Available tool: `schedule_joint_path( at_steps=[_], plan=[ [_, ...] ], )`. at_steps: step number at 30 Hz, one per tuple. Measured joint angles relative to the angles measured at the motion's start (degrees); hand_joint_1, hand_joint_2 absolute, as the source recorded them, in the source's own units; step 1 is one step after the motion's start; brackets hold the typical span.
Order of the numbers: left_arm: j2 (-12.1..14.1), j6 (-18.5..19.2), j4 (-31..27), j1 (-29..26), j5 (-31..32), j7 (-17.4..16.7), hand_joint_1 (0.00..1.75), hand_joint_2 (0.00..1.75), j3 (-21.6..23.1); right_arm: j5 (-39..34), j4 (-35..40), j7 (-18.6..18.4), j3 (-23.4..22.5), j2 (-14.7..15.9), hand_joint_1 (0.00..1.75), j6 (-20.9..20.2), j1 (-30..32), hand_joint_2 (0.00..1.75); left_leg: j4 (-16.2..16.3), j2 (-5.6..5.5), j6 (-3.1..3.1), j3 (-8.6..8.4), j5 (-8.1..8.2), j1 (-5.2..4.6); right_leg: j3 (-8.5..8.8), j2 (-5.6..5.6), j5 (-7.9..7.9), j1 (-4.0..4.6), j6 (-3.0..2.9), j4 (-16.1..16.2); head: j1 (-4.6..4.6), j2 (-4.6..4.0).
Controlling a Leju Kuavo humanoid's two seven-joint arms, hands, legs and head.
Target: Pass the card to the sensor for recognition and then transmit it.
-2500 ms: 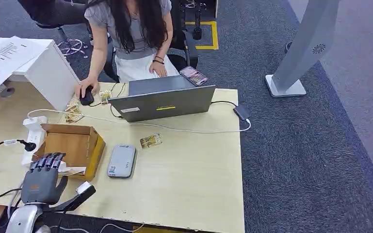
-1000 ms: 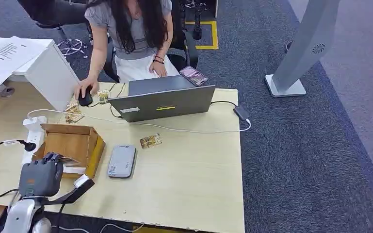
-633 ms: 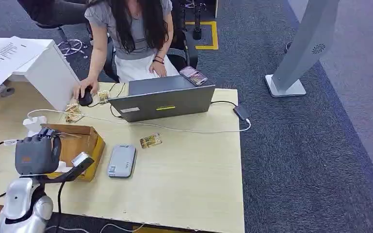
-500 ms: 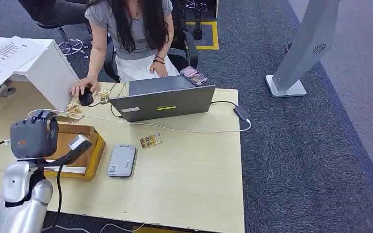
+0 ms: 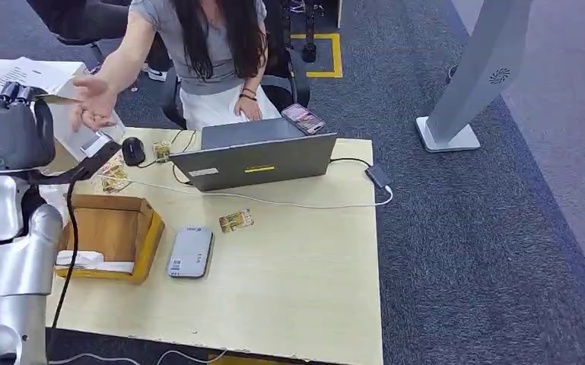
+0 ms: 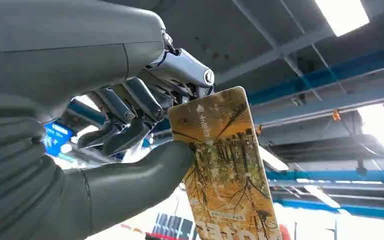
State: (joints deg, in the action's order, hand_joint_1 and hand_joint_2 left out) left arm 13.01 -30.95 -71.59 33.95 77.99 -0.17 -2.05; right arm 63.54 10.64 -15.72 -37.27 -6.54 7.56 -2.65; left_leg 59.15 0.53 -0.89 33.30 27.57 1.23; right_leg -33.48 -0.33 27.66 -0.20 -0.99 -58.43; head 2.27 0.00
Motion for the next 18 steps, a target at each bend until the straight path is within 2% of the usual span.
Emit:
schedule_joint_path(
  at_steps=[4,12,13,14,18],
  plan=[
    [0.55,-0.46,5.46,4.53,0.92,0.07,1.75,1.75,0.0,0.28,0.0,-0.13,0.0,0.07,0.0,-0.28,-0.1,1.75,0.0,0.09,0.01,-0.02,-0.02,-0.01,0.0,0.06,-0.05,0.0,-0.07,-0.02,0.02,0.0],
    [0.59,-1.26,11.16,7.5,1.53,-0.42,1.75,1.75,0.02,0.61,0.0,-0.15,0.0,0.11,0.0,-0.22,-0.21,1.75,0.0,0.1,0.01,-0.01,-0.01,-0.01,-0.01,0.07,-0.05,-0.01,-0.06,-0.01,0.0,0.0],
    [0.59,-1.48,11.7,7.64,1.55,-0.42,0.42,1.75,0.02,0.63,0.0,-0.15,0.0,0.11,0.0,-0.15,-0.24,1.75,0.0,0.11,0.01,-0.01,-0.01,-0.01,-0.01,0.08,-0.05,-0.01,-0.07,-0.01,0.02,0.0],
    [0.59,-1.72,12.12,7.67,1.59,-0.41,0.0,1.75,0.04,0.68,0.0,-0.24,0.0,0.11,0.0,-0.13,-0.26,1.75,0.0,0.12,0.01,-0.01,-0.01,-0.01,-0.02,0.1,-0.05,-0.01,-0.07,-0.01,0.0,0.0],
    [0.63,-2.89,13.32,7.65,1.72,-0.39,0.0,1.75,0.04,0.76,0.0,-0.41,0.0,0.11,0.0,-0.11,-0.25,1.75,-0.01,0.12,0.01,0.0,-0.01,0.0,-0.02,0.1,-0.05,0.0,-0.07,-0.03,0.02,0.0]
  ],
)
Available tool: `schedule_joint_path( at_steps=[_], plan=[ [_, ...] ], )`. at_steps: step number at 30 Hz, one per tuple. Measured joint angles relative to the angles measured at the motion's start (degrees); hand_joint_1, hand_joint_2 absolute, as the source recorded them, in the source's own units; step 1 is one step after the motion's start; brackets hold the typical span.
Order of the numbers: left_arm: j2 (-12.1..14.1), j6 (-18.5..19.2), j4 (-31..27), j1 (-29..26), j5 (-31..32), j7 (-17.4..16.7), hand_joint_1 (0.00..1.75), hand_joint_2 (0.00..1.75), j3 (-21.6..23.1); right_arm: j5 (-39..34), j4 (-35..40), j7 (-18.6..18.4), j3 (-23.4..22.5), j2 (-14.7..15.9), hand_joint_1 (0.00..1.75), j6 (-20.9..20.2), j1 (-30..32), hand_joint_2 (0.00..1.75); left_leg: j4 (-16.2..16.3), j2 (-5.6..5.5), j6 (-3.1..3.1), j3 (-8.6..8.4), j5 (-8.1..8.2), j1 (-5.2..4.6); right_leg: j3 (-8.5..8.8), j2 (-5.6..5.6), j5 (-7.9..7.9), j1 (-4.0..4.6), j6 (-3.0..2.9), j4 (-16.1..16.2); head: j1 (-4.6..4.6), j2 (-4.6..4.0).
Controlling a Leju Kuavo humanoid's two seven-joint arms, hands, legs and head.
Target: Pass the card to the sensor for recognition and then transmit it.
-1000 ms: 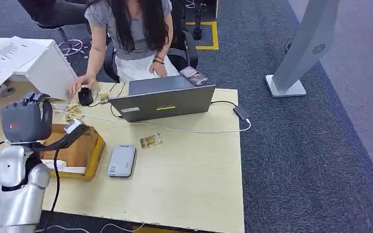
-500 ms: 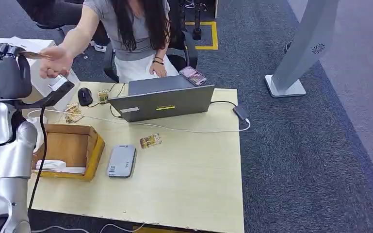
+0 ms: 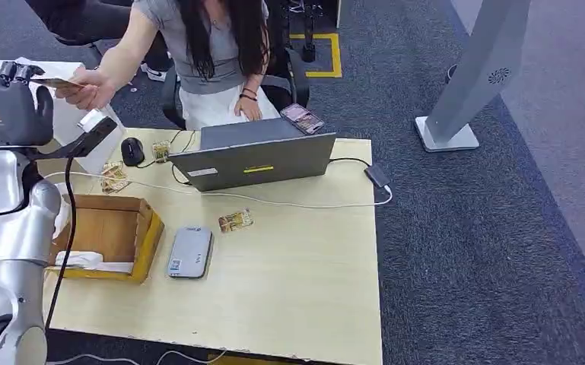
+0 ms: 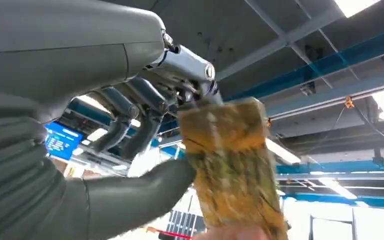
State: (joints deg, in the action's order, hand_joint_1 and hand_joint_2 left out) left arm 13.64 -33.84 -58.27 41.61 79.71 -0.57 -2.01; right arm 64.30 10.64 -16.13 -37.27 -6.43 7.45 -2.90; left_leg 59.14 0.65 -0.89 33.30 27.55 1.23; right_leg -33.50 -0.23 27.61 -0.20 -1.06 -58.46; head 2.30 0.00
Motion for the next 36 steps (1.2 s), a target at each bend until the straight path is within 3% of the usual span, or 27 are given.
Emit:
schedule_joint_path(
  at_steps=[8,17,19,22,26,29,33,36],
  plan=[
    [1.01,-1.64,0.79,-2.35,-2.54,1.95,0.0,1.75,0.0,0.37,0.0,0.35,0.0,0.0,0.0,-0.42,-0.01,1.75,-0.02,-0.01,0.0,0.0,0.0,0.0,0.01,0.0,0.0,0.0,0.0,-0.01,-0.02,0.0],
    [0.61,-3.43,-6.58,-10.95,-4.46,4.11,0.0,1.75,0.0,0.13,0.0,0.35,-0.04,0.0,0.0,-0.31,0.02,1.75,-0.02,0.01,0.0,0.03,0.01,-0.01,-0.01,0.01,0.01,-0.01,0.0,0.0,0.0,0.0],
    [0.4,-3.99,-9.97,-13.76,-6.14,5.9,0.0,1.75,0.0,-0.2,0.0,0.24,-0.33,0.0,0.0,-0.15,0.04,1.75,-0.03,0.09,0.0,0.02,0.01,-0.01,0.01,0.07,0.01,-0.01,0.0,0.0,0.0,0.0],
    [-0.37,-5.37,-19.74,-23.14,-8.48,8.69,0.0,1.75,0.0,-1.05,-0.02,-0.17,-1.16,-0.2,0.0,0.7,0.08,1.75,-0.05,0.4,-0.03,-0.09,0.16,-0.03,-0.01,0.39,0.03,-0.03,-0.01,0.01,0.02,0.0],
    [-2.63,-6.12,-36.23,-39.78,-11.3,14.76,0.0,1.75,-0.02,-2.1,-0.04,-0.15,-2.84,-0.44,0.0,1.55,0.71,1.75,-0.05,0.57,0.02,-0.12,0.42,-0.03,-0.04,0.57,0.25,-0.04,0.1,0.04,-0.02,0.0],
    [-4.57,-6.25,-44.36,-47.44,-14.52,20.6,0.0,1.75,-1.12,-2.49,-0.07,0.02,-3.65,-0.63,0.0,1.7,0.84,1.75,-0.05,0.42,0.02,-0.07,0.49,-0.03,0.0,0.4,0.35,-0.04,0.07,0.04,0.02,0.0],
    [-11.53,-6.32,-55.48,-59.32,-20.77,36.86,0.0,1.75,-4.97,-2.8,-0.07,0.37,-4.96,-0.87,0.0,2.32,1.03,1.75,-0.06,0.49,0.02,-0.13,0.71,-0.03,0.1,0.44,0.46,-0.04,0.12,0.05,-0.02,0.0],
    [-17.19,-6.32,-62.63,-67.91,-23.48,37.66,0.0,1.75,-7.63,-3.13,-0.07,0.77,-6.01,-1.07,0.0,2.75,1.18,1.75,-0.05,0.39,0.04,-0.13,0.74,-0.03,0.14,0.33,0.52,-0.05,0.18,0.07,-0.02,0.0]
  ],
)
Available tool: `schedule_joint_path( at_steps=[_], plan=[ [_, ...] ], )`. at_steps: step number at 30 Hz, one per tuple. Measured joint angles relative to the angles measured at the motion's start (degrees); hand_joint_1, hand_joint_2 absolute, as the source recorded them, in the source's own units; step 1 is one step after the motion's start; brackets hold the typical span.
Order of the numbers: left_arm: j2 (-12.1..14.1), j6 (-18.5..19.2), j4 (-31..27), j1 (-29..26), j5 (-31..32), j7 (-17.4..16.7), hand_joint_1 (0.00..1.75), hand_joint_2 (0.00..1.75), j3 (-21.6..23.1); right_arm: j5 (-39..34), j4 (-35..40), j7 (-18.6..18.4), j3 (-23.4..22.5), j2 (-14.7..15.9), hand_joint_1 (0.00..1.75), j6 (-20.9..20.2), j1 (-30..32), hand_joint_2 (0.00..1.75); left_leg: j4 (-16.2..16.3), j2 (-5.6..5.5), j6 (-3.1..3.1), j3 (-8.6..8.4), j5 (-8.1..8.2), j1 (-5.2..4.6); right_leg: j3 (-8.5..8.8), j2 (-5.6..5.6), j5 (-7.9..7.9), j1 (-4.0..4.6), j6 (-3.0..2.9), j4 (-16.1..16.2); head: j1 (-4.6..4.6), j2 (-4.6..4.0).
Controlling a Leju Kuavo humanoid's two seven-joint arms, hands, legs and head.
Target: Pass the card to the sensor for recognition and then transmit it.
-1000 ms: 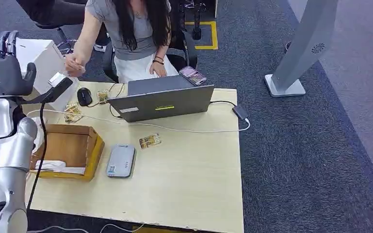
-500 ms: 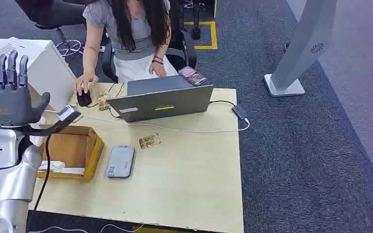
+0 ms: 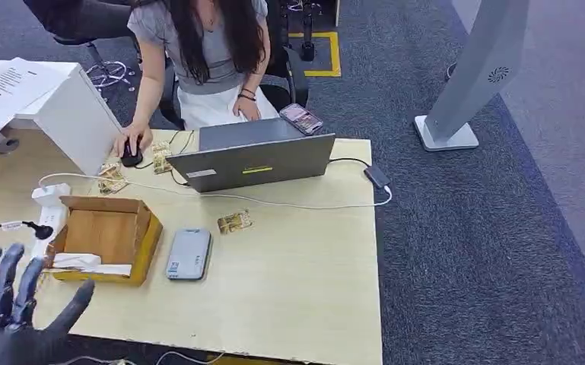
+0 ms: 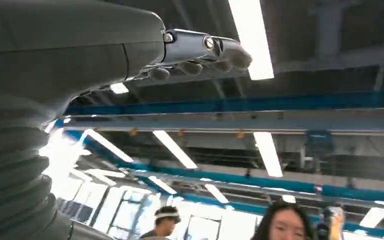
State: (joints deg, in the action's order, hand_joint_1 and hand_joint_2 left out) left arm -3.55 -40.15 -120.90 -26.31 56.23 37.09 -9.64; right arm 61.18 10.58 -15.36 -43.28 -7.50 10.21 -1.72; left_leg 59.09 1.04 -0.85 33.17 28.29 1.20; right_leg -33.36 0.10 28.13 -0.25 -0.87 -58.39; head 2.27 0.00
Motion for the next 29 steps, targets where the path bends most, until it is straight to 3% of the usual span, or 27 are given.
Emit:
schedule_joint_path(
  at_steps=[2,5,7,10,13,16,20,23,29],
  plan=[
    [-3.1,2.26,-1.94,-5.13,-2.69,-0.2,0.0,1.75,-0.55,-0.42,0.0,0.57,-0.66,-0.24,0.0,0.37,-0.01,1.75,0.0,0.01,0.12,-0.06,0.08,-0.01,0.02,0.0,0.03,-0.02,0.02,0.02,0.02,0.0],
    [-7.19,14.07,-1.3,-8.55,-7.98,-0.55,0.0,1.75,-3.04,-0.77,0.0,1.07,-1.84,-0.66,0.0,1.11,0.05,1.75,0.0,-0.32,0.14,-0.05,0.08,-0.01,0.13,-0.28,0.16,-0.02,0.08,0.03,0.0,0.0],
    [-10.2,19.11,2.71,-7.85,-8.83,-0.37,0.0,1.75,-7.11,-0.72,0.0,1.07,-2.54,-0.96,0.0,1.47,0.0,1.75,0.0,-0.38,0.08,-0.12,0.04,0.0,0.19,-0.35,0.16,-0.01,0.07,-0.01,0.0,0.0],
    [-12.91,19.61,12.0,-6.07,-6.86,-0.53,0.0,1.75,-11.85,-0.46,-0.02,0.54,-3.06,-1.25,0.0,1.77,0.06,1.75,-0.01,-0.39,0.0,-0.21,-0.01,0.0,0.24,-0.35,0.15,-0.02,0.06,-0.03,0.0,0.0],
    [-14.83,18.53,25.34,-2.37,-6.86,-0.5,0.0,1.75,-15.85,0.07,-0.02,0.46,-3.63,-1.53,0.0,1.77,0.03,1.75,-0.01,-0.42,-0.02,-0.22,-0.03,0.0,0.29,-0.38,0.14,-0.02,0.04,-0.05,0.06,0.0],
    [-15.79,17.99,35.35,1.16,-6.55,-0.37,0.0,1.75,-19.59,0.39,-0.02,0.68,-4.15,-1.64,0.0,1.77,0.04,1.75,-0.01,-0.43,-0.02,-0.25,-0.03,0.0,0.32,-0.41,0.14,-0.01,0.04,-0.05,0.06,0.0],
    [-16.3,18.21,50.09,7.66,-4.15,0.0,0.0,1.75,-28.51,0.9,0.0,0.85,-4.44,-1.7,0.0,1.75,0.04,1.75,-0.01,-0.45,-0.02,-0.25,-0.03,-0.01,0.35,-0.45,0.14,-0.02,0.05,-0.04,0.07,0.0],
    [-16.36,18.21,55.84,10.05,-3.67,0.02,0.0,1.75,-32.3,1.05,-0.02,0.98,-4.59,-1.77,0.0,1.75,0.06,1.75,-0.01,-0.45,-0.02,-0.27,-0.03,-0.01,0.35,-0.44,0.15,-0.02,0.05,-0.04,0.04,0.0],
    [-16.49,18.91,61.71,12.67,-3.4,0.02,0.0,1.75,-35.8,1.16,-0.02,1.07,-4.98,-1.81,0.0,1.73,0.06,1.75,-0.01,-0.45,-0.02,-0.26,-0.02,-0.01,0.34,-0.45,0.15,-0.02,0.05,-0.03,0.02,0.0]
  ],
)
